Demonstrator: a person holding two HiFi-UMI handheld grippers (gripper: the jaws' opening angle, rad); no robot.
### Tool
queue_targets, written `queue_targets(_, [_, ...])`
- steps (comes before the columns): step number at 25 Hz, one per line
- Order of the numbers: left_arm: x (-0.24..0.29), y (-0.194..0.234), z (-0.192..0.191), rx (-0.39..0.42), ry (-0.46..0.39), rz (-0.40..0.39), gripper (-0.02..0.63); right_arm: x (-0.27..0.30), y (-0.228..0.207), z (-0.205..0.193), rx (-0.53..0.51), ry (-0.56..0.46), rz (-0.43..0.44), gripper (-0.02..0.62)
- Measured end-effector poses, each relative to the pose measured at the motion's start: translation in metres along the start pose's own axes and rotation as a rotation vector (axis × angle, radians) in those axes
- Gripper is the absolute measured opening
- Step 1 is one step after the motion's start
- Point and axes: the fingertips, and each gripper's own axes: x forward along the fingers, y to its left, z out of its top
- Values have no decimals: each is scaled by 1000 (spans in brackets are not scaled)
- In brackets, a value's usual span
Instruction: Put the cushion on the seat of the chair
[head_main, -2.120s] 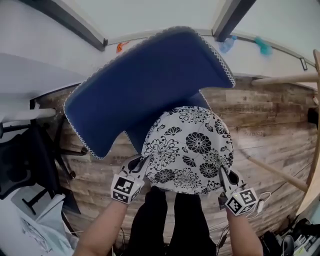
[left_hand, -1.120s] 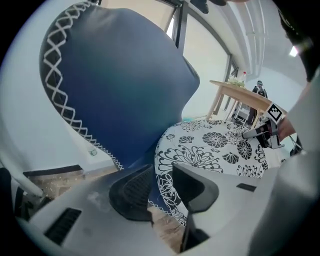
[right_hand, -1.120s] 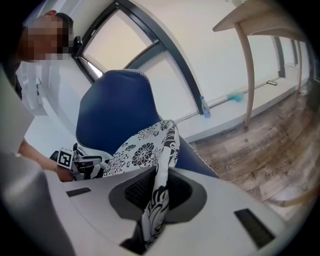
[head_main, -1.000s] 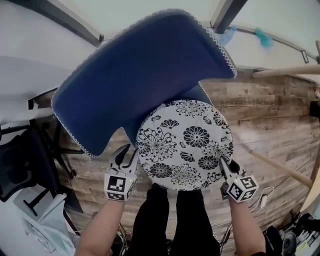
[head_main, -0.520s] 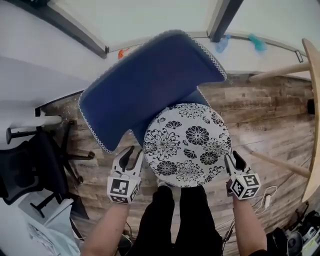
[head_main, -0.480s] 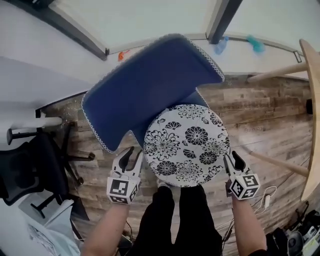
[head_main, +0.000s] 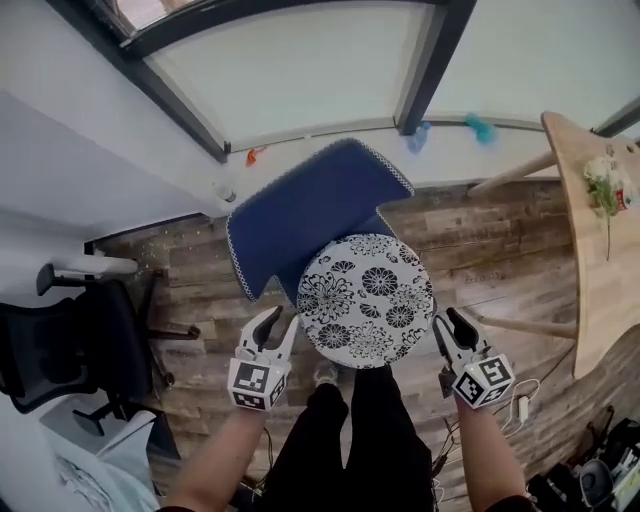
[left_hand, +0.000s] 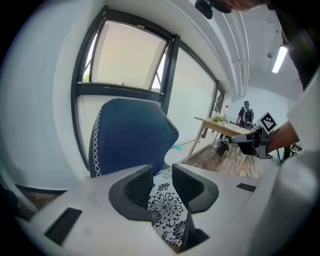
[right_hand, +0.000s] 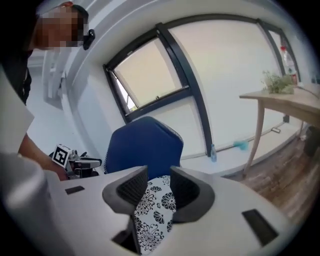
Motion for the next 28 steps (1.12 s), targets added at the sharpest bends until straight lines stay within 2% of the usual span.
queue_targets(4, [-24,-8,26,24,-30,-12,115,-19,22,34,-19,-53,9,153])
queue_targets(10, [-59,-28,78,110,-105,-47,115,-49,55,78,-72,-103,14,124])
queue_targets(15, [-90,-32,126,102,-180,-46,115,-68,82,111,-95,-121,-36,86])
queue_targets(19, [-113,-34,152,101,-212,-51,103,-84,90,139,-90,-173,-90,71])
queue_targets(28, [-145,-49,187,111,-287,-80,71,-119,125,176,-162,-235,-77,49])
